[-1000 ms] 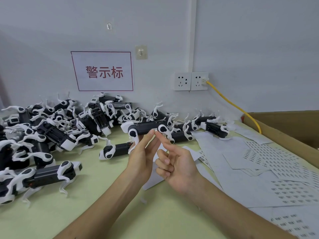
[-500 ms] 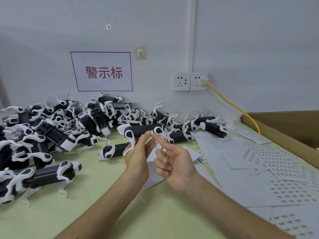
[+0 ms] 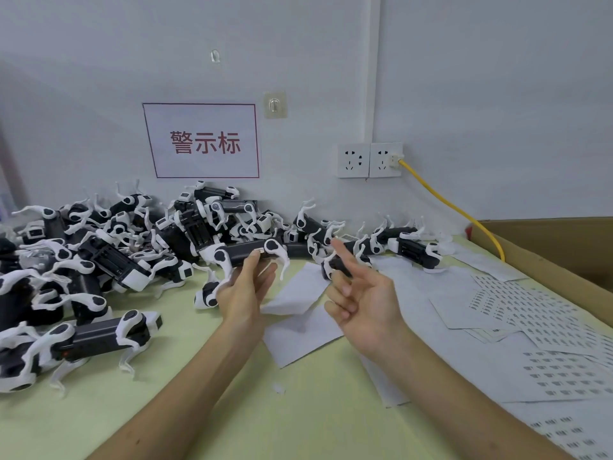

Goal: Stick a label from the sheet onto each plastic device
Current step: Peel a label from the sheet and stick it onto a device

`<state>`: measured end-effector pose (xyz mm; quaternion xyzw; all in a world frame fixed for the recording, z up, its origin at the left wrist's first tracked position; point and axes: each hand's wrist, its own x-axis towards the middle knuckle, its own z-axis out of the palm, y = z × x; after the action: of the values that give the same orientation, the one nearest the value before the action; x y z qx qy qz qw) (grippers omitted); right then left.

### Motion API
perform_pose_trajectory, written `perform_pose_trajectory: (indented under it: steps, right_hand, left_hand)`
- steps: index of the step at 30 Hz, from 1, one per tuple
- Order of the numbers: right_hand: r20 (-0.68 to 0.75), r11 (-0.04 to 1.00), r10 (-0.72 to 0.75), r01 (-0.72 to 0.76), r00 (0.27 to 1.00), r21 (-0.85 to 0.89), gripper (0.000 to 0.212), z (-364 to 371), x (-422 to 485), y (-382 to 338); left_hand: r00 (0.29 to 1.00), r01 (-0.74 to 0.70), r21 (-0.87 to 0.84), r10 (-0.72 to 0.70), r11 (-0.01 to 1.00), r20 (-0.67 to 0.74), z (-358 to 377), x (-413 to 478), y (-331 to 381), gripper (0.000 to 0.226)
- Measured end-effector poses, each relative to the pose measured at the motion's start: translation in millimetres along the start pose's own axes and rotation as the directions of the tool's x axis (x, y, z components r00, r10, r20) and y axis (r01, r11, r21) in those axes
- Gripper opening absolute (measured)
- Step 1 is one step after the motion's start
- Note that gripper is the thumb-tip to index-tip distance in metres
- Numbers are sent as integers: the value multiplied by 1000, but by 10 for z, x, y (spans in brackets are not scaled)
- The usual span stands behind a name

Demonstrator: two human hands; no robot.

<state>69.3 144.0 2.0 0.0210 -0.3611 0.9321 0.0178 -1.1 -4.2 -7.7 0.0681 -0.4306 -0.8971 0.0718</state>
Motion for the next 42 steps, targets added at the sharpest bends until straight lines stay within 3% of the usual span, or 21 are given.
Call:
perform_pose_trajectory:
  steps: [7, 11, 13, 15, 18, 22, 24, 26, 30, 31, 33, 35, 37, 39, 40, 42]
  right_hand:
    - [18, 994, -53, 55, 998, -96, 39, -34, 40, -44]
    - [0, 956, -142, 137, 990, -257, 37, -38, 41, -55]
    - [-36, 836, -284, 229, 958, -499, 30, -22, 49, -47]
    - [6, 644, -406, 290, 914, -708, 23, -8, 63, -23]
    - [145, 436, -384, 317, 912, -842, 34, -4, 84, 3]
    - [129, 450, -357, 291, 925, -844, 36, -15, 94, -25]
    - [132, 466, -370, 307, 919, -830, 32, -28, 92, -29]
    - [159, 442, -380, 330, 911, -834, 30, -47, 94, -33]
    - [160, 356, -392, 310, 906, -882, 33, -82, 119, -53]
    - [140, 370, -390, 294, 910, -881, 31, -91, 133, -66]
    - [-16, 575, -349, 200, 937, -793, 21, -115, 159, -133]
    - [-207, 793, -221, 52, 953, -607, 14, -169, 170, -234]
    - [-303, 907, -146, 5, 942, -421, 12, -252, 173, -399]
    - [-310, 967, -184, 114, 933, -228, 23, -366, 167, -625]
    - [-292, 967, -241, 204, 925, -154, 29, -433, 143, -761]
    - [-336, 901, -392, 431, 857, 49, 15, -635, 100, -1071]
  left_hand:
    - [966, 10, 29, -17, 1000, 256, 87, -106, -73, 17]
    - [967, -43, 116, 12, 992, 255, 110, -162, -115, 18]
    - [973, -66, 167, 26, 984, 230, 111, -180, -136, 22]
    - [969, -94, 202, 43, 975, 245, 105, -190, -156, 23]
    - [954, -179, 270, 101, 946, 281, 99, -209, -157, 25]
    - [948, -198, 290, 107, 936, 301, 81, -214, -158, 48]
    - [936, -182, 307, 69, 934, 345, 83, -206, -169, 47]
    - [924, -164, 328, 28, 930, 381, 83, -176, -199, 39]
    - [934, -170, 397, 19, 902, 358, 51, -107, -239, 49]
    - [931, -151, 406, -8, 901, 365, 47, -103, -241, 44]
    - [920, -148, 463, -50, 874, 389, 49, -101, -237, 35]
    - [893, -286, 565, 0, 774, 451, 38, -74, -218, 26]
    - [848, -464, 635, 103, 618, 519, 23, -23, -154, 26]
    - [810, -582, 702, 218, 411, 544, -23, 75, -45, 24]
    - [789, -612, 748, 273, 259, 551, -68, 138, 13, 21]
    - [763, -563, 823, 340, -67, 550, -184, 284, 120, 26]
